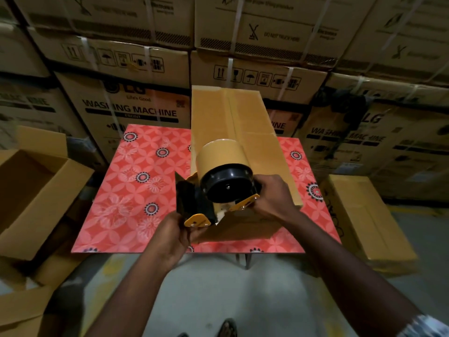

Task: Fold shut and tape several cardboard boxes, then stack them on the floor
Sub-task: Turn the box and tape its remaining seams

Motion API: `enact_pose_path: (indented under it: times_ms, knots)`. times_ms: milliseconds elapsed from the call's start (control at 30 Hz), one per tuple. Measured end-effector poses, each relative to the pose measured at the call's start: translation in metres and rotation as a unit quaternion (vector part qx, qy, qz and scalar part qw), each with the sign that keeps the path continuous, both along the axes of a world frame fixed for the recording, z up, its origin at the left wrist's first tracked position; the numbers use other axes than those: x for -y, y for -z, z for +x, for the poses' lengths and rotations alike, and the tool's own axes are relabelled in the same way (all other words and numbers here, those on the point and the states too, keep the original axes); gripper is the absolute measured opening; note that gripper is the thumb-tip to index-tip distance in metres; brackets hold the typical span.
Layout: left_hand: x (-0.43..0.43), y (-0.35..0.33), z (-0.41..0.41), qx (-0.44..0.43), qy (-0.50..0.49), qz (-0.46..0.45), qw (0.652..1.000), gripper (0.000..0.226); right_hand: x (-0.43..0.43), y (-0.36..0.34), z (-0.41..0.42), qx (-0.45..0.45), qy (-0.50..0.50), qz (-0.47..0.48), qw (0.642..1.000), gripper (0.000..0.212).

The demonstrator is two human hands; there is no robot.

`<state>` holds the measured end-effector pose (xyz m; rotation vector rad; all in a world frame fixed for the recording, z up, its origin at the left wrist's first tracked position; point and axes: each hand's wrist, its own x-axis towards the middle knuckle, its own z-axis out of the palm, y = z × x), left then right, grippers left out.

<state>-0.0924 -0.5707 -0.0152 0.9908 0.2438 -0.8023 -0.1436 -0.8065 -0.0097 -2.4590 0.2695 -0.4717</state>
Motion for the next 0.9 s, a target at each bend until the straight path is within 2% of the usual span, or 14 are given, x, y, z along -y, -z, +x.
enact_pose_path:
  times_ms: [133,333,567,900]
  knots:
    - [-0.007,0.004,0.006,0.071,0.004,0.093,0.993,0.036,-0.004,0.006,0.005,-0.015,0.01,-0.023,1.0,0.042]
    - [-0.014,0.012,0.02,0.172,0.024,0.201,0.964,0.034,-0.004,0.005,0.008,-0.028,-0.004,-0.071,0.997,0.042]
    - [-0.016,0.015,0.031,0.241,0.034,0.24,0.94,0.033,0.004,-0.004,0.006,-0.008,0.005,-0.141,0.99,0.036]
    - [-0.017,0.027,0.034,0.342,-0.007,0.277,0.898,0.027,0.006,-0.01,0.006,-0.026,0.009,-0.171,0.985,0.035]
